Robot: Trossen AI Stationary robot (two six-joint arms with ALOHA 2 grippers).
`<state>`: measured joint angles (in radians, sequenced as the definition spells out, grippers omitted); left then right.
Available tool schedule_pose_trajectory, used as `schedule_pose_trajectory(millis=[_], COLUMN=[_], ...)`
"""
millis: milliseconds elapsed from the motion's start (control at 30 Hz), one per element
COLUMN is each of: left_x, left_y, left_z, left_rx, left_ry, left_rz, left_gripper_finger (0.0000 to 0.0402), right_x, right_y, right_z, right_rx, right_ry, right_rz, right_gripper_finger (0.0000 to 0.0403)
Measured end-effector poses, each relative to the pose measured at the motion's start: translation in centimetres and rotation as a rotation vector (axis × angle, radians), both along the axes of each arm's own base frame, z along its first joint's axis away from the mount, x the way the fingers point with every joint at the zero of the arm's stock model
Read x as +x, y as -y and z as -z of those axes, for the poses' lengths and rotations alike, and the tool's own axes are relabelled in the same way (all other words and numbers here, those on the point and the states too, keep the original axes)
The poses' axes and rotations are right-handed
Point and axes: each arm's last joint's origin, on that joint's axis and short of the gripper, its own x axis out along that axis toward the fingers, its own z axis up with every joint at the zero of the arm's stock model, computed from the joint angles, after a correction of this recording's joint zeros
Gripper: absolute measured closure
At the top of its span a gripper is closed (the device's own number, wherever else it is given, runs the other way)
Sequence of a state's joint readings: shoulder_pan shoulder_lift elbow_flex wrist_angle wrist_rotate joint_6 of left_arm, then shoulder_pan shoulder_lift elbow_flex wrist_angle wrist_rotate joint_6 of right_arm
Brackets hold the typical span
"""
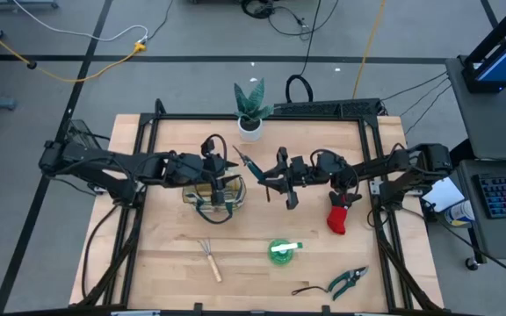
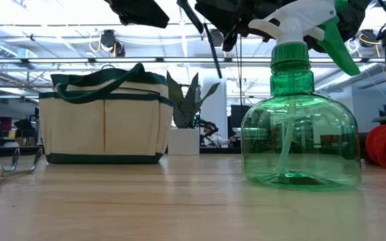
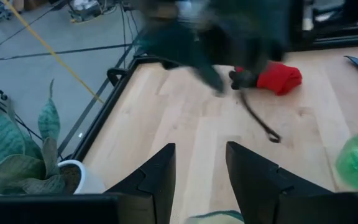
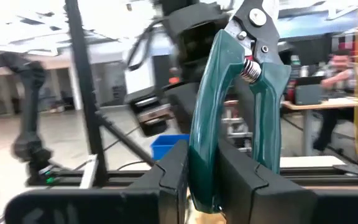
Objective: Pick & Place Garden tools in Gardening bag
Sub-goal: Put the top green shear scissors into the white gardening bag
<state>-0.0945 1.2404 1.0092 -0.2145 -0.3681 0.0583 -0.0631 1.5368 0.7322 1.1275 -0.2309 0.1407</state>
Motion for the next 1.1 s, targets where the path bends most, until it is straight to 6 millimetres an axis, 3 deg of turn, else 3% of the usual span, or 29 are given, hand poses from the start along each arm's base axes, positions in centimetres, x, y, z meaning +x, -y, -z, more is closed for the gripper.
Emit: schedule_pose_trajectory(millis=[267, 500, 767, 1100], left_x=[0.6, 2.0, 2.9, 3.2], left_y=[-0.7, -1.0, -1.9, -1.6], left_z=[-0.1, 0.7, 1.1, 0.2], left_rx=[0.071, 0.055, 0.04, 0.032], left_ry=[0.021, 0.023, 0.048, 0.144], left_rz=[0.017, 0.187, 0.193, 0.345], left_gripper_finger=[0.0254, 0.0254, 0.0254, 0.0254], right_x=[0.0, 0.0, -0.1, -0.2], right_y=[-0.4, -0.4, -0.7, -0.7], right_z=[0.0, 0.0, 0.0, -0.3], right_rx=[-0.023, -0.024, -0.044, -0.077], right_ry=[0.006, 0.009, 0.01, 0.043], right_rz=[-0.016, -0.02, -0.098, -0.123], right_gripper_finger=[0.0346, 0.0346, 0.0346, 0.0346])
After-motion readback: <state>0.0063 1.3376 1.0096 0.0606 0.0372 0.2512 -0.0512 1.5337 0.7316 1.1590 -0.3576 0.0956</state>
